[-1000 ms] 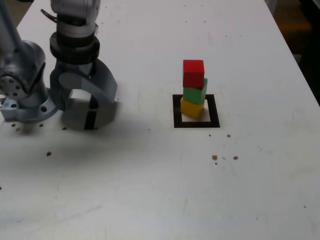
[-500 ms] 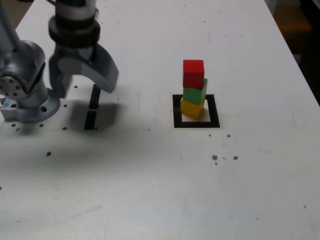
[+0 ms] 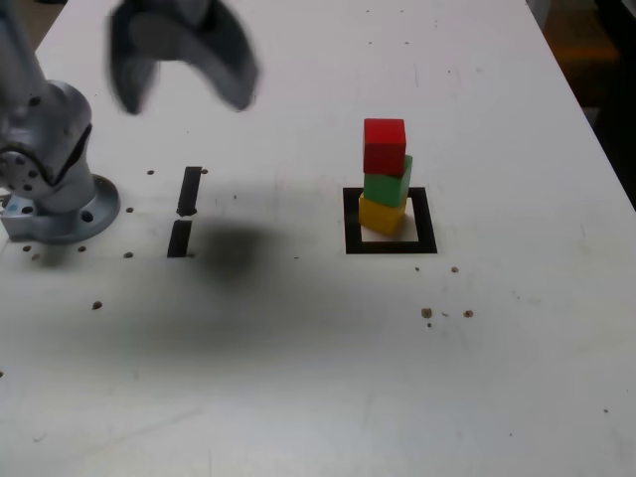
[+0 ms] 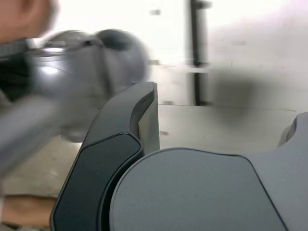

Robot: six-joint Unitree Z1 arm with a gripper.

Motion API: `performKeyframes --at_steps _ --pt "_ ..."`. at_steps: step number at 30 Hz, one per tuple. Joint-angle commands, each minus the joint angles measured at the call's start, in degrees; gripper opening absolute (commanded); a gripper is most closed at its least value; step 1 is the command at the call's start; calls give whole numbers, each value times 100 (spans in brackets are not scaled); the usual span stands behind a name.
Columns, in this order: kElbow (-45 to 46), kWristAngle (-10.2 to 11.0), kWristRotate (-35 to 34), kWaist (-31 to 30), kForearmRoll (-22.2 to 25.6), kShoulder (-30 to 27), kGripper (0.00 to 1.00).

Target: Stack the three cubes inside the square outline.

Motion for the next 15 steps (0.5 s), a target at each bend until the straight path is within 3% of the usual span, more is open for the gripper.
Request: performKeyframes --at_steps 1,5,10,15 --pt "-1721 73 -11 -71 80 105 99" --pt "-2311 185 -29 -236 50 329 100" --pt "-2423 121 -17 -312 -12 726 100" --pt "-2528 79 237 -196 -101 1477 99"
